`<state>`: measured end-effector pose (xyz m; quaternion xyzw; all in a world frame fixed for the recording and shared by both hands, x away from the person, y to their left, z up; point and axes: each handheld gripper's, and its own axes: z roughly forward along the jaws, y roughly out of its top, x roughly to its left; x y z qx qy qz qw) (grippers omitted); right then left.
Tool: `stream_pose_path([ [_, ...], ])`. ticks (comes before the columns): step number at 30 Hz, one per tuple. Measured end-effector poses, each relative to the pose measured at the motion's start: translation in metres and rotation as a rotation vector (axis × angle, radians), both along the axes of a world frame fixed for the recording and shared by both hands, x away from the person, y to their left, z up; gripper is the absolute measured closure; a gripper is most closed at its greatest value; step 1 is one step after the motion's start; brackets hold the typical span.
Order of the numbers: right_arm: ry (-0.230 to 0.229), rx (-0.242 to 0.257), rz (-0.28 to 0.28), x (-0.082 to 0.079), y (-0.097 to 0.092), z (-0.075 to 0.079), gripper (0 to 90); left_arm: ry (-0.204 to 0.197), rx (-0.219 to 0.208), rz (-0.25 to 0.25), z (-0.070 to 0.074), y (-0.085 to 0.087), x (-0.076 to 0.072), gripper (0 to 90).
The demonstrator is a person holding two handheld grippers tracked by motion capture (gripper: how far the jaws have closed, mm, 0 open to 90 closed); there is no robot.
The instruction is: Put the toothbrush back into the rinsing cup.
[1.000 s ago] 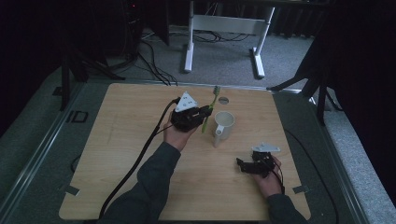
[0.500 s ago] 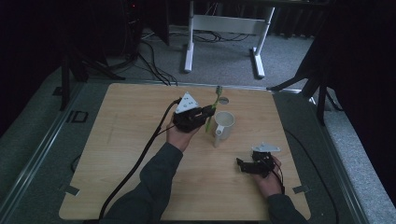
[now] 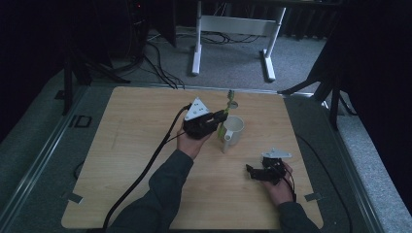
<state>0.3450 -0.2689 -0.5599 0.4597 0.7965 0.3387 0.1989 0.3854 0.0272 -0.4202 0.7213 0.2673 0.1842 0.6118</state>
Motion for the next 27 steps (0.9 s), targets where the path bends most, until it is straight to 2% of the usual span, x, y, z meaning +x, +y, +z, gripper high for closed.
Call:
stream_pose_path([
  [4,0.0,0.0,0.0,0.0,0.0,0.0,15.9,-0.018,-0.008,0.0,-0.002,-0.003,-0.001,81.3],
  [19,0.0,0.0,0.0,0.0,0.0,0.0,15.9,-0.027,-0.032,0.011,-0.012,-0.012,0.004,81.0],
  [23,0.0,0.0,0.0,0.0,0.0,0.0,15.9,-0.032,-0.027,0.01,-0.015,-0.015,0.005,80.5],
  [27,0.0,0.0,-0.001,0.0,0.0,0.0,15.9,-0.028,-0.042,0.009,-0.018,-0.017,0.006,80.5],
])
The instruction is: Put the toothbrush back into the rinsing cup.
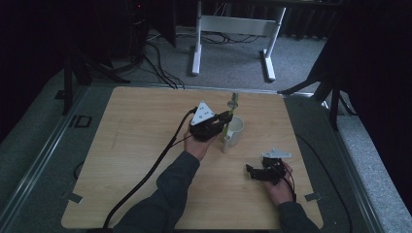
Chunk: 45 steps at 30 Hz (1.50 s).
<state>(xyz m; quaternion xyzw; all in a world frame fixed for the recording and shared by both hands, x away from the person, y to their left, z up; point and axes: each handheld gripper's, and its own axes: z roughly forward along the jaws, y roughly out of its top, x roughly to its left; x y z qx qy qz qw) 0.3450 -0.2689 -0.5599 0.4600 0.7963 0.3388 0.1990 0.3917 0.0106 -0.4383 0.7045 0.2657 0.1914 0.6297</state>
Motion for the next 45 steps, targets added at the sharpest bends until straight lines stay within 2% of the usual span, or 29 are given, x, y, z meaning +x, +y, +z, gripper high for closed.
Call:
stream_pose_path([
  [2,0.0,0.0,0.0,0.0,0.0,0.0,15.9,0.002,-0.008,-0.004,-0.001,-0.001,0.0,80.4],
  [10,0.001,0.0,0.002,0.0,0.0,0.0,15.9,0.015,0.004,-0.008,-0.007,-0.004,0.003,79.8],
  [24,0.001,0.001,0.003,0.0,0.0,0.0,15.9,0.044,0.043,-0.017,-0.014,-0.009,0.002,80.5],
  [27,0.001,0.001,0.003,0.0,0.0,0.0,15.9,0.046,0.056,-0.019,-0.015,-0.01,0.001,80.5],
  [30,0.001,0.0,0.002,0.0,0.0,0.0,15.9,0.065,0.089,-0.026,-0.018,-0.01,0.002,80.1],
  [31,0.001,0.001,0.002,0.0,0.0,0.0,15.9,0.082,0.108,-0.025,-0.019,-0.01,0.002,76.5],
  [34,0.001,0.0,0.001,0.0,0.0,0.0,15.8,0.13,0.194,-0.006,-0.025,-0.012,0.0,49.9],
  [36,0.001,0.0,0.002,0.0,0.0,0.0,15.8,0.124,0.238,0.007,-0.028,-0.011,-0.002,43.2],
  [38,0.001,0.0,0.003,0.0,0.0,0.0,15.8,0.124,0.245,0.014,-0.028,-0.01,-0.004,38.9],
  [45,0.001,0.0,0.004,0.0,0.0,0.0,15.8,0.114,0.266,0.017,-0.021,-0.006,-0.009,32.9],
])
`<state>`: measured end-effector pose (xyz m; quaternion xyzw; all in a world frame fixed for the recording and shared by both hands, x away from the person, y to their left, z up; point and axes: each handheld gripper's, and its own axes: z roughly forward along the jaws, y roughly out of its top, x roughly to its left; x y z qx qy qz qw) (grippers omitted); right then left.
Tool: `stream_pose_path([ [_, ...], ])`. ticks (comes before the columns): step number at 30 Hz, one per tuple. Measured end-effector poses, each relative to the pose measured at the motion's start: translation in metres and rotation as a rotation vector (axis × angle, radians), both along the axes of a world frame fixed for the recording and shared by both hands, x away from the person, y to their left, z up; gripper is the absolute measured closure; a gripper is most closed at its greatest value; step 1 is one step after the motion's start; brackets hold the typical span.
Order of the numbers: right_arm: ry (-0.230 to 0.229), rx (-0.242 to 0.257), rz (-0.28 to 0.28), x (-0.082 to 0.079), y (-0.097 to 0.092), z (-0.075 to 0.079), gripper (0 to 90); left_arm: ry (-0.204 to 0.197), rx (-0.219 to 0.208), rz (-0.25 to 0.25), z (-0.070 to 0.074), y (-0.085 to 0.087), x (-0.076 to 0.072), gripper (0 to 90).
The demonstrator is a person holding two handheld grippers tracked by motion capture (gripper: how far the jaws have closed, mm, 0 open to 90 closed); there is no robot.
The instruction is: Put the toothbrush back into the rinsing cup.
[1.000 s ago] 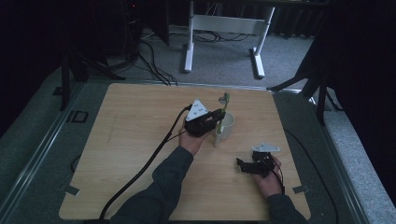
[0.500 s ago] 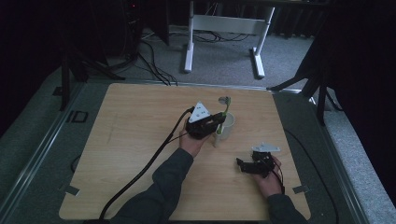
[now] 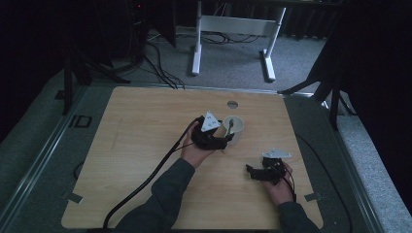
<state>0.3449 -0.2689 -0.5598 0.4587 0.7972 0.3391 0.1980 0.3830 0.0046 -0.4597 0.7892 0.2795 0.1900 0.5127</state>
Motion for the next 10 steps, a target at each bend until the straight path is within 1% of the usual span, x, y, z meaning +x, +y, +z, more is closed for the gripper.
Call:
stream_pose_path([
  [1,0.0,0.0,0.0,0.0,0.0,0.0,15.8,0.006,-0.001,-0.002,0.001,0.001,-0.001,32.2],
  [3,0.0,-0.001,0.0,0.0,0.0,0.0,15.8,0.023,0.013,-0.017,0.001,0.004,-0.001,31.6],
  [5,0.0,-0.001,0.0,0.0,0.0,0.0,15.8,0.024,0.043,-0.011,0.0,0.007,-0.003,31.1],
  [6,0.0,-0.001,0.0,0.0,0.0,0.0,15.8,0.029,0.051,-0.007,0.0,0.008,-0.004,30.6],
  [10,0.0,0.0,0.0,0.0,0.0,0.0,15.8,0.018,0.092,0.002,0.003,0.013,-0.01,29.7],
])
